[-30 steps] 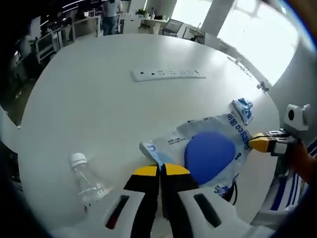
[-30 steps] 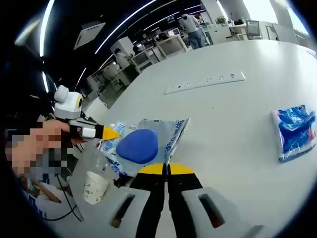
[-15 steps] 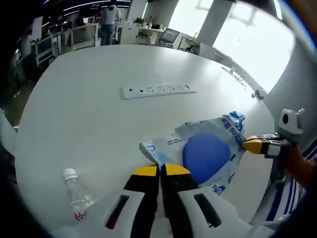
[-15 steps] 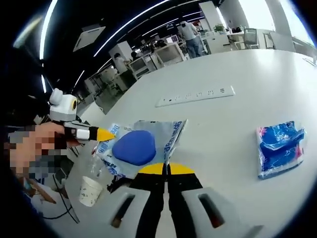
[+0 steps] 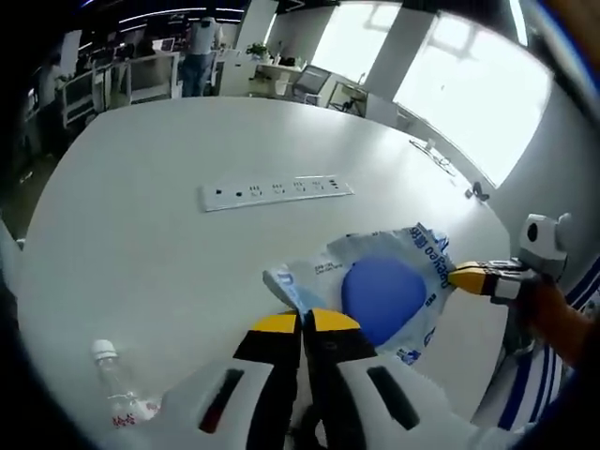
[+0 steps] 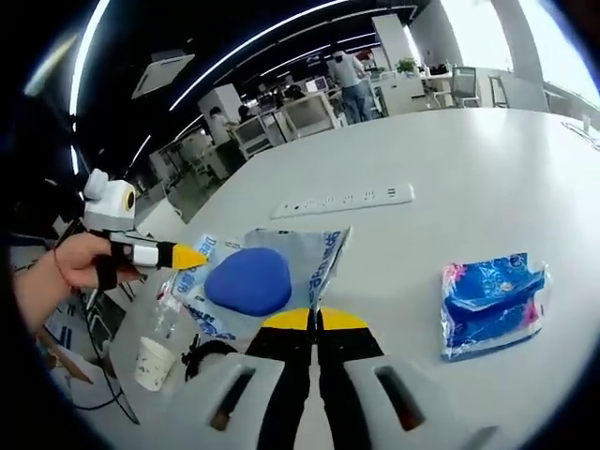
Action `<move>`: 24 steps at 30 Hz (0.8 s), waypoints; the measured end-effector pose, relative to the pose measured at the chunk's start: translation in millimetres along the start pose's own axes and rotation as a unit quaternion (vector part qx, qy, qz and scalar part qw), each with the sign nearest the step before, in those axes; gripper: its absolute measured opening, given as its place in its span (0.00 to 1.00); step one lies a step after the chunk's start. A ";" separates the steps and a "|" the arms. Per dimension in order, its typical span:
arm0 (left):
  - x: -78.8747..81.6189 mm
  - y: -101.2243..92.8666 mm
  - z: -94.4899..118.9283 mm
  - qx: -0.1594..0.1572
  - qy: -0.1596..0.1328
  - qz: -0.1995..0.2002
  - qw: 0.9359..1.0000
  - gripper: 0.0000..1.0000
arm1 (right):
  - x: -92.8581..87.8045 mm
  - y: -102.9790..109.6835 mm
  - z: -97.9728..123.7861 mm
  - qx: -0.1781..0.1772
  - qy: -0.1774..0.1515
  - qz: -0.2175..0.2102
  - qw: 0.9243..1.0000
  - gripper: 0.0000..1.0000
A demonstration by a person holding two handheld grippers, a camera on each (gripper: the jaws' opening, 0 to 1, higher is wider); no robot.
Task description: Arrange the tabletop items into an orderly group along one side of the table until the central work area is clear of visible clutter.
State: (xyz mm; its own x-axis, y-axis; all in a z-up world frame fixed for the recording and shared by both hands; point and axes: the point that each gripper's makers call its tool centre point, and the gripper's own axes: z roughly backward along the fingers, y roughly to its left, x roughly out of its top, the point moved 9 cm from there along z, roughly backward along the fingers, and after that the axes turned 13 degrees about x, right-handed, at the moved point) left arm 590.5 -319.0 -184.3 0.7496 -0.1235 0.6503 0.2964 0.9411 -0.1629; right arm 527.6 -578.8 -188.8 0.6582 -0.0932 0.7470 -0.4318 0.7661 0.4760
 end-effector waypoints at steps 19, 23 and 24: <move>-5.9 -35.2 -37.9 -0.029 0.011 0.005 0.999 0.00 | -10.4 -36.6 12.9 -0.050 0.019 0.011 0.999 0.00; -9.4 -39.0 -47.3 -0.033 0.018 0.003 0.999 0.00 | -17.2 -45.1 12.6 -0.058 0.023 0.005 0.998 0.00; -10.5 -39.3 -50.0 -0.035 0.019 0.004 0.999 0.00 | -18.9 -46.9 12.2 -0.059 0.026 0.005 0.998 0.00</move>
State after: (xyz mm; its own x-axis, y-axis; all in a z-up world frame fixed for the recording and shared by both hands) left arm 600.6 -370.5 -221.8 0.7732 -0.1297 0.6208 0.3302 0.9181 -0.2195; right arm 527.9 -620.7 -219.6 0.6870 -0.0538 0.7246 -0.3649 0.8369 0.4081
